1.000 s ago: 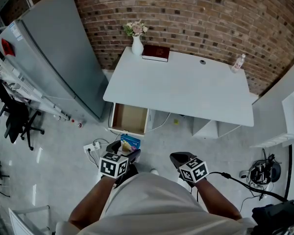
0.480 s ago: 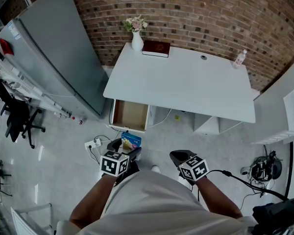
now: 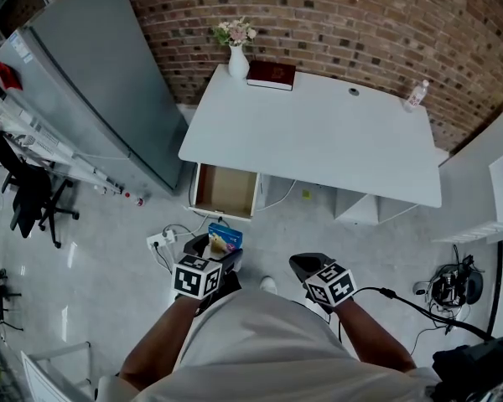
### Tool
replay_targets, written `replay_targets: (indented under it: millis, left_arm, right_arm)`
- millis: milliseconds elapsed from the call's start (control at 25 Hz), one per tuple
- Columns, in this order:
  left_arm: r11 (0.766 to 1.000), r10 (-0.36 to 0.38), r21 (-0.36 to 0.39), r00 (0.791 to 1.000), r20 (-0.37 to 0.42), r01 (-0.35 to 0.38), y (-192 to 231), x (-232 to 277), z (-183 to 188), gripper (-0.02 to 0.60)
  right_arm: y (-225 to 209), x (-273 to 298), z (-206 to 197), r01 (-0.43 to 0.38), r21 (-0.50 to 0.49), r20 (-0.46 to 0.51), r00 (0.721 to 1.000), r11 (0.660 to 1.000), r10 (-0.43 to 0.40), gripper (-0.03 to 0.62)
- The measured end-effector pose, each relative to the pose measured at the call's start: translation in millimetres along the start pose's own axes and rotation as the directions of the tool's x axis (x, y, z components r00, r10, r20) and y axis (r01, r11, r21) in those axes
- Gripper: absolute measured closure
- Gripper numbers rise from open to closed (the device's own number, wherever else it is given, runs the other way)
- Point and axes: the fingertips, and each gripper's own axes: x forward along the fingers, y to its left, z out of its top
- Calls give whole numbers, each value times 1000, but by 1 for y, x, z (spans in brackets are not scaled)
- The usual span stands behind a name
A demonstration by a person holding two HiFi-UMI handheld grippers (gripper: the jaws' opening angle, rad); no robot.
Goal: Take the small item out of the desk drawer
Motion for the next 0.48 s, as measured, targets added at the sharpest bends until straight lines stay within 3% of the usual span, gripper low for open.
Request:
replay_targets:
  millis: [480]
  left_arm:
    - [1000, 0, -12, 1000, -6, 0, 16, 12, 2, 192]
  right_arm:
    - [-5, 19, 10, -12, -16, -17, 1000, 1000, 12, 562]
